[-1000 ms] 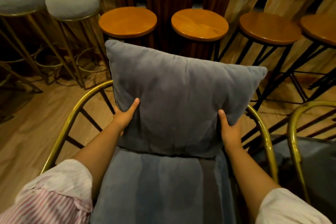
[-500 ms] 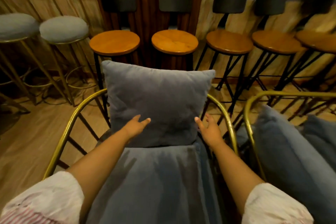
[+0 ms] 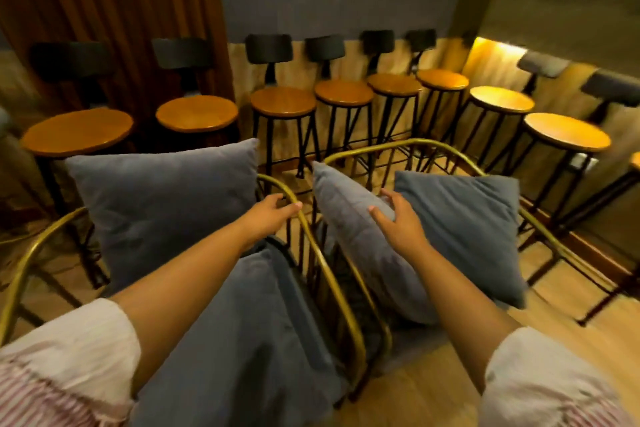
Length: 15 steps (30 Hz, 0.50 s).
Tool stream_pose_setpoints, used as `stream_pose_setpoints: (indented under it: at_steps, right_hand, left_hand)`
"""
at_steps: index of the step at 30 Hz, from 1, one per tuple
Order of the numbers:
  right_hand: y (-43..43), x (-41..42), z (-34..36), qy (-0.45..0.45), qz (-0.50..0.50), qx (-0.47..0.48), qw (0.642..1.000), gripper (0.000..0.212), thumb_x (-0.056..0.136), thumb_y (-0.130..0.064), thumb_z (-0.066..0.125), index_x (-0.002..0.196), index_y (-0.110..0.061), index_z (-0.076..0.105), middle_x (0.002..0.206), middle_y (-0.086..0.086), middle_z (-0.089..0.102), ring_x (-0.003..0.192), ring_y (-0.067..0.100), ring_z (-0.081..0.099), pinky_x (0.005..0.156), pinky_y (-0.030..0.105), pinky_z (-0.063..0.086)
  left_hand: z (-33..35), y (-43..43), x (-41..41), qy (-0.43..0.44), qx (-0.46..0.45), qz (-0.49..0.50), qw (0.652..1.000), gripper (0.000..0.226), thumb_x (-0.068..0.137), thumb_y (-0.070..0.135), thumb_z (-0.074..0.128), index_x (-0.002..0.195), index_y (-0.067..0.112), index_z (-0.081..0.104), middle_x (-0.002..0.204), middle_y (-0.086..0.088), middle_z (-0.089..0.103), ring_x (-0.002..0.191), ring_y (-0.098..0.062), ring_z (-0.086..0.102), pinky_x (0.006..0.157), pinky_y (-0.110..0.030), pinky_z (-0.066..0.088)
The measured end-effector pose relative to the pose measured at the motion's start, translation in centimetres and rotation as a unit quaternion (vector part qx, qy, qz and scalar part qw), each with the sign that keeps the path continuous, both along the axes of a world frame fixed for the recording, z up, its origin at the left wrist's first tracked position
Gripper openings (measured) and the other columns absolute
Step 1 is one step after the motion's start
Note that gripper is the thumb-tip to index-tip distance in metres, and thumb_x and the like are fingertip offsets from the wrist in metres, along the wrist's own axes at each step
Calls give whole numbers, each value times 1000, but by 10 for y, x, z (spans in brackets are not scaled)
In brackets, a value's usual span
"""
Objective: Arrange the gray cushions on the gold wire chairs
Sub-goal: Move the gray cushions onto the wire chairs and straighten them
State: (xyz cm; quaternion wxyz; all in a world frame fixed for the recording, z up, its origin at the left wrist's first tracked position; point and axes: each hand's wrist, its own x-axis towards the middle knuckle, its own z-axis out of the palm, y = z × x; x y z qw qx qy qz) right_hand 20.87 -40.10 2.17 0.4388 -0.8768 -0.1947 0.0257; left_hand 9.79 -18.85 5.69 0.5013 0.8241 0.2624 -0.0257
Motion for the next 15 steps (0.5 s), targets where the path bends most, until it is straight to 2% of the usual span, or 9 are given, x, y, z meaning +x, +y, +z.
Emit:
stream_pose_setpoints:
  at_steps: [1,3,6,8,11,15]
  right_hand:
    - [-20,2,3,3,-11,-2,1000,55,92,-28,57,141,-9,40,145,13,45,133,29,42,106,35,34]
    - [-56,6,7,11,-29,-6,999,57,93,-31,55,143,-10,37,149,12,41,136,29,39,107,37,33]
    - [-100,19,6,21,-47,-9,999,59,93,-34,54,144,-10,35,150,12,39,136,29,38,108,38,32]
    - [-126,34,2,28,-48,-11,998,61,93,-34,54,145,-10,34,150,13,38,137,29,37,108,38,31]
    - [-153,60,-5,47,-46,-5,998,60,93,-35,54,145,-12,34,150,12,38,137,28,37,107,35,31]
    - [-200,114,-19,76,-20,-7,997,61,92,-36,54,144,-10,35,149,13,40,136,27,38,108,34,32]
  left_hand:
    - [3,-15,4,-3,2,-13,1000,62,95,40,48,146,8,33,138,-6,46,136,-27,39,102,-29,35]
    - [6,-43,14,-4,1,-45,999,66,93,45,50,147,12,31,147,-7,42,136,-28,40,108,-34,36]
    - [6,-83,27,-18,5,-63,998,58,96,37,49,146,12,32,139,-2,46,135,-27,42,100,-31,38]
    - [1,-108,41,-26,20,-72,997,64,94,38,51,147,10,30,151,-7,39,139,-28,38,107,-34,35]
    - [-4,-139,66,-12,52,-49,997,73,93,40,52,151,9,20,159,-13,22,146,-31,24,114,-37,26]
    - [-12,-198,118,-28,59,-7,998,68,96,38,48,152,13,18,158,-14,24,144,-33,28,112,-36,27]
